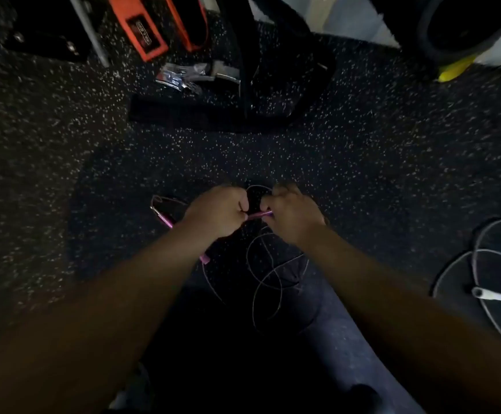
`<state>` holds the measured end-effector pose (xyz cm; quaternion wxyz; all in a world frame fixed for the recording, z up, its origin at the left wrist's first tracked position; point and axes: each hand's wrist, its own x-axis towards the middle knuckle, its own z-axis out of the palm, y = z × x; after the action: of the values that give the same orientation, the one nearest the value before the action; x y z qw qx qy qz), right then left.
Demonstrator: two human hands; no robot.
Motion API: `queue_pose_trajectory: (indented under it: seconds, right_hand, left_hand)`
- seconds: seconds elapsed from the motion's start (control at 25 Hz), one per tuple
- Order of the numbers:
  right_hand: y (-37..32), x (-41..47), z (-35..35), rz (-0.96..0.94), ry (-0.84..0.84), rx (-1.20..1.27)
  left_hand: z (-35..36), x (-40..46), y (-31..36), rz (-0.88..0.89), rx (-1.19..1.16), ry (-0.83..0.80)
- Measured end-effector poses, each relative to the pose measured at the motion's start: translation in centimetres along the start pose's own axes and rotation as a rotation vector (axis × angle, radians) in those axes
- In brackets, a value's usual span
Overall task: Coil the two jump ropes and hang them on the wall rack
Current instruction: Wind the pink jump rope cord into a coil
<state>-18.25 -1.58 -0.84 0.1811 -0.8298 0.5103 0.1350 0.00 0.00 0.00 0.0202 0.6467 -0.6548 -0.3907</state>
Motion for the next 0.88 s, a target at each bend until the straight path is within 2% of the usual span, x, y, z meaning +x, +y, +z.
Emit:
queue_pose_trajectory:
  seconds: [0.08,0.28,0.48,0.56,0.68,0.8,0.88]
  right_hand:
    - [-0.1,1.0,1.7,0.017,-0.017,-0.141]
    - [0.8,2.1,4.3,0.004,0.097,-0.289]
    - [0.3,1.4,4.4,-0.075,0.127,-0.407]
    - [0.3,0.7,3.0,-0.117,0.217,-0.374]
    - [0.0,-1.3,-0.6,-0.147,0.359,-0.224]
    - [0.1,-3.4,-6.1,-0.165,0.364,0.037]
    - [-0.1,-5.5,-10.1,-0.177,0.39,0.073]
  left_hand:
    - [1.9,0.8,-0.2,0.013,0.071,0.026]
    - [4.3,2.4,-0.9,-0.01,0.18,0.077]
    - [5.5,2.3,-0.4,0.017,0.329,0.028]
    - [4.6,2.2,-0.1,0.021,0.307,0.04]
    - [1.0,1.1,0.9,0.016,0.089,-0.02]
    - [-3.3,-1.0,2.4,0.086,-0.016,-0.032]
    - [-6.0,-3.4,4.0,0.154,-0.008,-0.004]
